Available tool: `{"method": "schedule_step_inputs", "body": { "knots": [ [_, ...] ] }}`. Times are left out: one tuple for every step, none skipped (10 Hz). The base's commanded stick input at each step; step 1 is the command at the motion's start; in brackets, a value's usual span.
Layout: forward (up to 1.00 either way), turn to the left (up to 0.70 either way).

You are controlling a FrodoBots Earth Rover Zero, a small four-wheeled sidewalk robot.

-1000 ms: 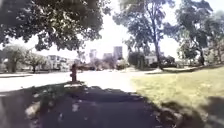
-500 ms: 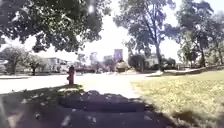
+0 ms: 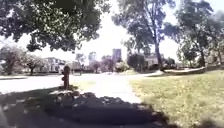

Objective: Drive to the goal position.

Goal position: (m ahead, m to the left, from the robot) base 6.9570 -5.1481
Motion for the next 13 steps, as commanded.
{"method": "schedule_step_inputs", "body": {
  "knots": [
    [0.69, -0.02],
    [0.69, -0.02],
    [0.69, -0.02],
    [0.69, -0.02],
    [0.69, -0.02],
    [0.69, -0.02],
    [0.69, -0.02],
    [0.69, -0.02],
    [0.69, -0.02],
    [0.69, -0.02],
    [0.69, -0.02],
    [0.69, -0.27],
    [0.69, -0.34]
  ]
}}
